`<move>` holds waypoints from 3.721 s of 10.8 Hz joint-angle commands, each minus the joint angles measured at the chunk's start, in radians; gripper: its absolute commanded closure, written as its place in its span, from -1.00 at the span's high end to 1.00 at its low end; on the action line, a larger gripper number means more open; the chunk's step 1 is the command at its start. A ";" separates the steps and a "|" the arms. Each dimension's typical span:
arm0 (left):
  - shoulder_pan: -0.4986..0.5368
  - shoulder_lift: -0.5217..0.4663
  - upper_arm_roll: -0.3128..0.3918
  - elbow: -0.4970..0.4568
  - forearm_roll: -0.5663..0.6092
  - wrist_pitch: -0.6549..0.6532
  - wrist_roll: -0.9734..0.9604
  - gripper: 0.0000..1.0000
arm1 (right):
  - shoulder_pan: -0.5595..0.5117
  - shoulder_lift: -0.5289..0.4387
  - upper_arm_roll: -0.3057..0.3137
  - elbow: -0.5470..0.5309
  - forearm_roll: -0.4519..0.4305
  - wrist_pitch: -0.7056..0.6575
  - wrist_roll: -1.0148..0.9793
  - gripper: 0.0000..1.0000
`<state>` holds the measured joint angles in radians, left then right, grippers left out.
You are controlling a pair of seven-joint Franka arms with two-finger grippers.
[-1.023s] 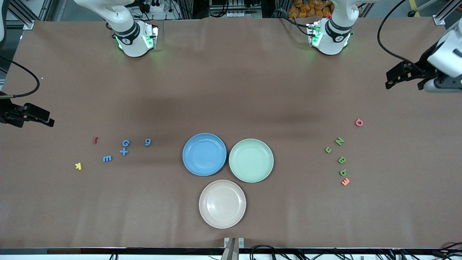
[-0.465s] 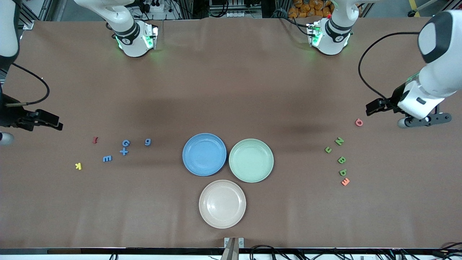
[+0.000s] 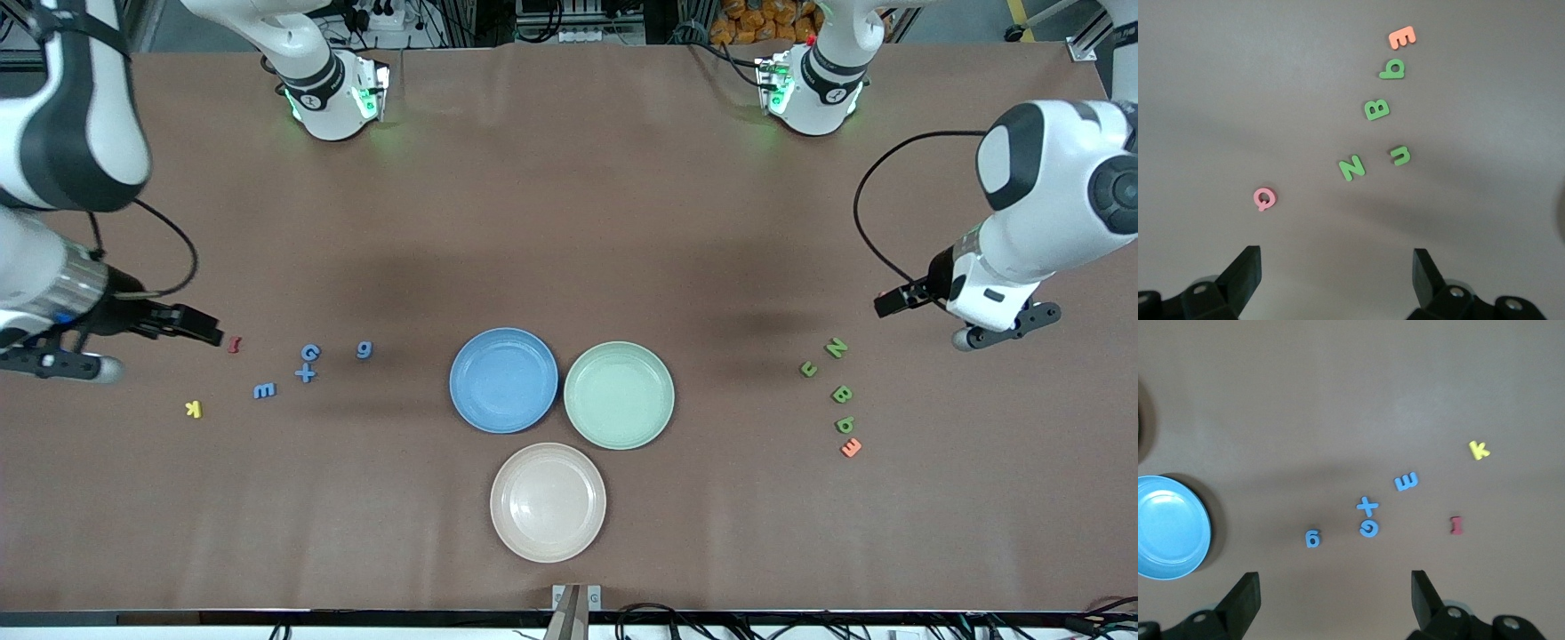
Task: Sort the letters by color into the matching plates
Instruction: 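Lower the right gripper to the blue 6 while the left gripper reaches the green B, then close the right gripper on the blue 6 while the left gripper grasps the B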
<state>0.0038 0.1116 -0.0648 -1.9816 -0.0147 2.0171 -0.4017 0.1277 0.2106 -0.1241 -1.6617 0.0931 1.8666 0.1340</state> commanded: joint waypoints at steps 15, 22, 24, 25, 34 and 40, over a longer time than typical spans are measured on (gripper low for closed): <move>-0.034 0.272 -0.006 -0.076 0.169 0.406 -0.450 1.00 | 0.055 0.228 0.107 -0.412 0.020 0.628 0.007 1.00; -0.013 0.508 -0.004 0.176 0.106 0.420 -0.581 1.00 | 0.062 0.262 0.123 -0.501 -0.003 0.764 -0.014 1.00; -0.022 0.539 -0.004 0.191 0.087 0.422 -0.586 1.00 | 0.064 0.262 0.123 -0.520 -0.032 0.782 -0.014 0.85; -0.021 0.542 -0.004 0.190 0.088 0.422 -0.586 1.00 | 0.064 0.260 0.124 -0.536 -0.047 0.796 -0.014 0.69; -0.021 0.562 -0.003 0.185 0.099 0.422 -0.583 0.93 | 0.069 0.251 0.142 -0.547 -0.039 0.796 0.002 -0.05; -0.011 0.559 -0.004 0.184 0.099 0.422 -0.586 -1.00 | 0.070 0.256 0.144 -0.535 -0.029 0.810 0.004 -0.11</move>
<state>-0.0084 0.6626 -0.0675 -1.7989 0.0897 2.4377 -0.9680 0.1982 0.4666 0.0062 -2.1845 0.0586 2.6554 0.1244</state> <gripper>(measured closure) 0.537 0.533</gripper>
